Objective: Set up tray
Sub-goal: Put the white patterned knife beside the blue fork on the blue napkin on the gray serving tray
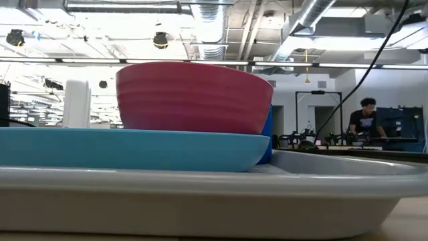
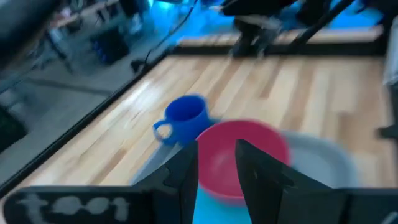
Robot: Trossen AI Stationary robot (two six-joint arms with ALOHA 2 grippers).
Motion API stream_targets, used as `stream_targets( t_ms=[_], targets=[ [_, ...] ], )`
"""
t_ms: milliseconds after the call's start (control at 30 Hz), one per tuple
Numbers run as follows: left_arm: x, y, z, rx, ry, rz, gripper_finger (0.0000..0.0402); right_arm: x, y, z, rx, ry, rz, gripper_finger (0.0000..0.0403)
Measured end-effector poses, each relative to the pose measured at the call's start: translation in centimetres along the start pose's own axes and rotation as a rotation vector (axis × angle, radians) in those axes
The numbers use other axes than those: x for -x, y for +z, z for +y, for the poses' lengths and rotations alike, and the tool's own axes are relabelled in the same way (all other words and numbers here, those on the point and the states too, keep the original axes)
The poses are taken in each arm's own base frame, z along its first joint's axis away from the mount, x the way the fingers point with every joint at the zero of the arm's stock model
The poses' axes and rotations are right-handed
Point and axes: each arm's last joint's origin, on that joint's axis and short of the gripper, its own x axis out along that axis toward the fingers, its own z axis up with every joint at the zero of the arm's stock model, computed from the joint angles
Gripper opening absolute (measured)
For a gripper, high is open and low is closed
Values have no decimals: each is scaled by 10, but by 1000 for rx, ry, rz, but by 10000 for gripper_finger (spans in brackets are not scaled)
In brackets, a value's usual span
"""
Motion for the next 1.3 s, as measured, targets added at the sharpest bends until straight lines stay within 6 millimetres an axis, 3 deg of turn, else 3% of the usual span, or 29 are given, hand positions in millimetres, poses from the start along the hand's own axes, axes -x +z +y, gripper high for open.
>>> stream_targets(
  t_ms=[133, 267, 500, 667, 800, 967, 1067, 1200, 1300],
  targets=[
    [15, -16, 1, 58, -43, -151, 98, -2, 18, 5, 1, 8, -44, 22],
    [8, -31, 2, 144, -54, -292, 98, -8, 27, 15, -7, 11, -67, 26],
    [-46, -34, 1, 305, 62, -341, 98, -26, 34, 35, 34, 18, -26, 25],
    [-87, -23, 6, 313, 190, -332, 98, -35, 38, 43, 81, 37, 8, 23],
    [-106, -13, 11, 359, 248, -331, 98, -36, 39, 44, 113, 49, 23, 24],
    [-106, -5, 5, 379, 246, -325, 98, -36, 39, 44, 120, 48, 22, 24],
    [-102, -3, -5, 315, 207, -186, 98, -36, 38, 43, 129, 47, 23, 21],
    [-100, 0, -27, 196, 47, 1, 98, -36, 38, 43, 130, 46, 22, 25],
    [-96, 15, -45, 76, -62, -55, 98, -36, 38, 43, 131, 46, 22, 24]
  ],
)
